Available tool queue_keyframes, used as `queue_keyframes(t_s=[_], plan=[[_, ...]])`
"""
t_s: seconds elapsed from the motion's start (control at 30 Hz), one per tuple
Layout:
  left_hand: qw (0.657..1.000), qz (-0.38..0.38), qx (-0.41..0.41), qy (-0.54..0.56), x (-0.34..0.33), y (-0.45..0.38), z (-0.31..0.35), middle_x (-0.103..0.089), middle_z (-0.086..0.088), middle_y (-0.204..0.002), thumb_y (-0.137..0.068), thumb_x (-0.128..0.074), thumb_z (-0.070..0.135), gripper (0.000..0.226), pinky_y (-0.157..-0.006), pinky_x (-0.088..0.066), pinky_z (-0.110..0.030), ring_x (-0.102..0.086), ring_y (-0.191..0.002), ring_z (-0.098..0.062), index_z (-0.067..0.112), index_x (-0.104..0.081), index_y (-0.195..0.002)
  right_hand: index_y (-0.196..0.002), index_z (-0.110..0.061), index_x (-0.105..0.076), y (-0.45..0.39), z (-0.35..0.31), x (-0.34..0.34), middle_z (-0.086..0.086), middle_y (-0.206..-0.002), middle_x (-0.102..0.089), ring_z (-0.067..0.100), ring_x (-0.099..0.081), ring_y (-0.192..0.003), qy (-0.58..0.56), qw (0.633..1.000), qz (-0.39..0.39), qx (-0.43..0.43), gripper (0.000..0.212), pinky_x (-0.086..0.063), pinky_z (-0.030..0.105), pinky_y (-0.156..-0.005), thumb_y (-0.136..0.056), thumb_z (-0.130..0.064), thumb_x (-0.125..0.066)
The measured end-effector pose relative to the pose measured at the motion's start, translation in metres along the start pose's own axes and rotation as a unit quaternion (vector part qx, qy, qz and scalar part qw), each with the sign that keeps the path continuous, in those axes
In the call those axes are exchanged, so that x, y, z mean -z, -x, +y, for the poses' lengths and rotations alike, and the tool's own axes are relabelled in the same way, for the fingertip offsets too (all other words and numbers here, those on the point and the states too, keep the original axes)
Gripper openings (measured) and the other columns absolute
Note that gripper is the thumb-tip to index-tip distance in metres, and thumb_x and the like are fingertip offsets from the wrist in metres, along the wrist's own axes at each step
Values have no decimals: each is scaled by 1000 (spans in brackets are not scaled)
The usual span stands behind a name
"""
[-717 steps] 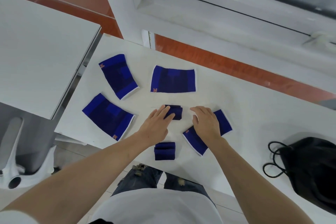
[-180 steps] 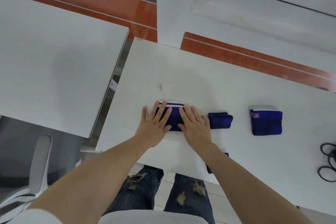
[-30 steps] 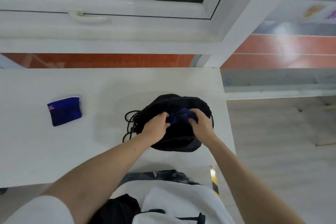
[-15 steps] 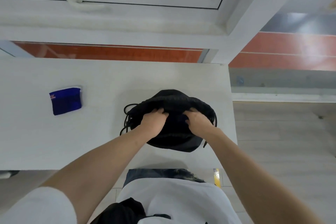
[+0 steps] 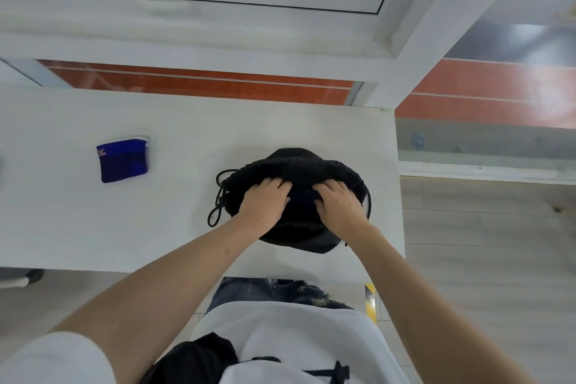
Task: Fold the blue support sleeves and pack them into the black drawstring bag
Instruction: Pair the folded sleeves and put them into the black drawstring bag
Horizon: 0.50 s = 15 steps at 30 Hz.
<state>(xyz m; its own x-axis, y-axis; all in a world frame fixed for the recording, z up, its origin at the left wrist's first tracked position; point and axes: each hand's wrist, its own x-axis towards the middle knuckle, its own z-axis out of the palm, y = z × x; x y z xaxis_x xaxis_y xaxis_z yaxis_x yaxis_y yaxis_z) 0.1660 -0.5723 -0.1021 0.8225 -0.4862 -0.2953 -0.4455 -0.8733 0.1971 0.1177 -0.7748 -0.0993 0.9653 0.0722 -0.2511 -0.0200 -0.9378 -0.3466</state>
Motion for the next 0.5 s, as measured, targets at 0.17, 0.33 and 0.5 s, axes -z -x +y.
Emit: queue_keyframes(t_s=[0.17, 0.33, 0.5], plan=[[994, 106, -12, -17, 25, 39, -7, -62, -1, -123, -102, -49, 35, 33, -84, -54, -39, -58, -113, -25, 18, -62, -127, -130, -18, -64, 13, -28, 19, 0, -127, -66, 24, -59, -115, -5, 997, 74, 27, 32, -53, 42, -93, -102, -31, -55], [980, 200, 17, -8, 49, 74, -33, -60, -3, -129, -101, -50, 31, 34, -93, -49, -42, -56, -117, -26, 17, -61, -130, -126, -16, -66, 9, -73, 26, 1, -125, -67, 24, -61, -113, 1, 989, 132, 65, 29, -55, 41, -90, -101, -28, -58], [975, 206, 80, 1, 59, 111, -88, -56, 0, -134, -102, -46, 32, 34, -91, -47, -40, -54, -120, -24, 20, -57, -132, -125, -16, -66, -4, -136, 20, 1, -123, -67, 24, -60, -113, 10, 983, 140, 116, 28, -55, 42, -90, -101, -27, -57]])
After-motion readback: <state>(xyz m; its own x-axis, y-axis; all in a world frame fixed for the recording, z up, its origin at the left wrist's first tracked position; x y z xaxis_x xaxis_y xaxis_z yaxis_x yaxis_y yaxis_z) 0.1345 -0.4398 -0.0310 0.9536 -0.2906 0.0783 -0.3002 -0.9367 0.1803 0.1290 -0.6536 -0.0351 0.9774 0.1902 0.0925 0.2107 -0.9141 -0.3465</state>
